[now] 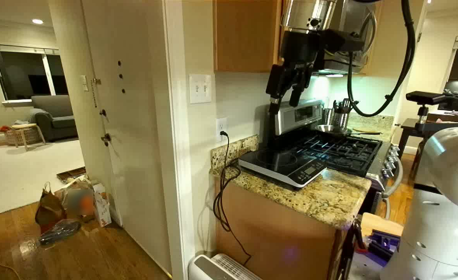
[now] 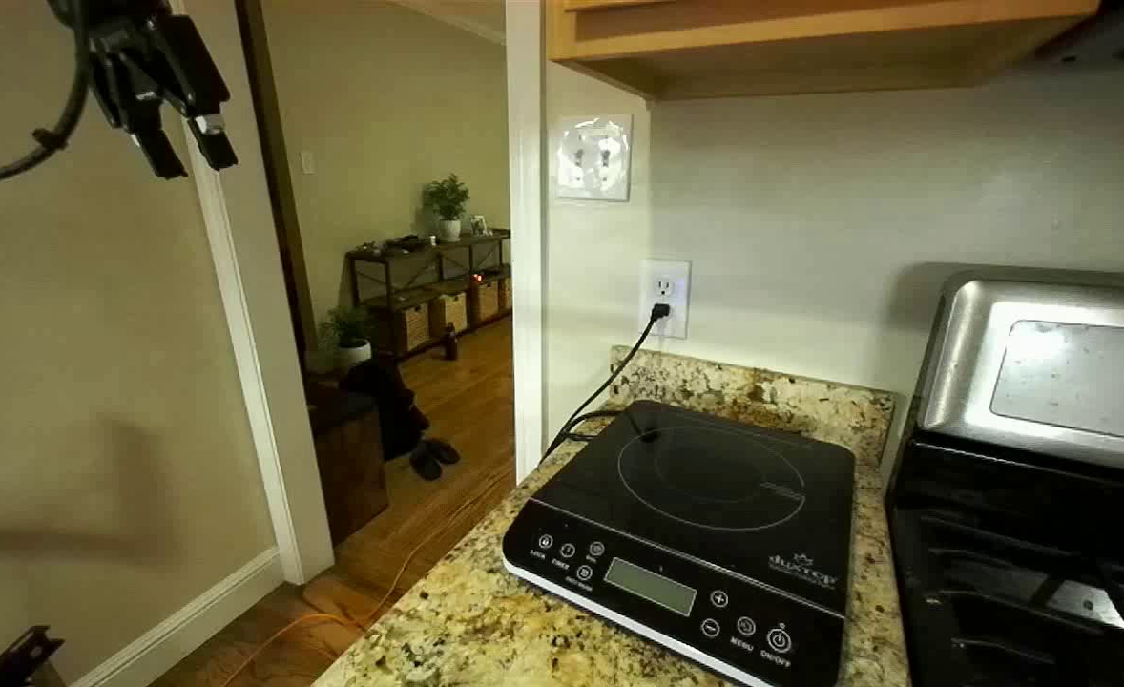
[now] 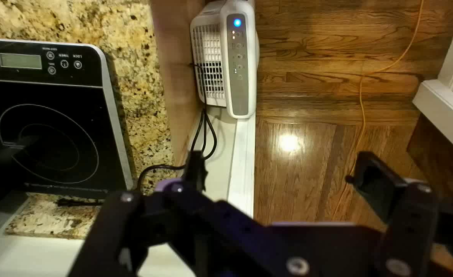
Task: Turn off the left switch
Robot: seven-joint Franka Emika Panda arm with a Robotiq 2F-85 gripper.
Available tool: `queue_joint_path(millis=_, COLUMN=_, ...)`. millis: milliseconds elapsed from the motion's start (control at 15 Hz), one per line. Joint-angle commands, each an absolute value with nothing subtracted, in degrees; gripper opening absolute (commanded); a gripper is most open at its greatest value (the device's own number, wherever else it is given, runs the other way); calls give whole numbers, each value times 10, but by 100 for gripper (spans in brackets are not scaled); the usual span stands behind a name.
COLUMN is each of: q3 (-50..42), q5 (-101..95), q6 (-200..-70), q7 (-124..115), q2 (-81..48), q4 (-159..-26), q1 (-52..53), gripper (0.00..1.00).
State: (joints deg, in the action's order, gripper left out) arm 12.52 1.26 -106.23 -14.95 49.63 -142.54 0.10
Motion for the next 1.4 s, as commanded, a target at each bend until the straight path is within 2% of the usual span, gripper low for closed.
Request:
queue_joint_path(millis=0, q3=121, q5=8, q6=-1062, q7=-154, q2=495, q4=-1424, q1=8, gripper=100)
queue_joint_path(millis=533, q3=115, q5=4, q6=-1066, q7=-142, q2=463, q4=-1414, q1=4, gripper=100)
queue_joint_path(millis=867, q3=86, q5=-9, q6=-1075, q7=-114, q2=370, q4=-1375, q1=-9, gripper=100)
queue_joint_path(millis=1333, q3=62, q5=-68, q6=-1165, q7=-130, q2=231, q4=-1298, q1=-35, gripper=100)
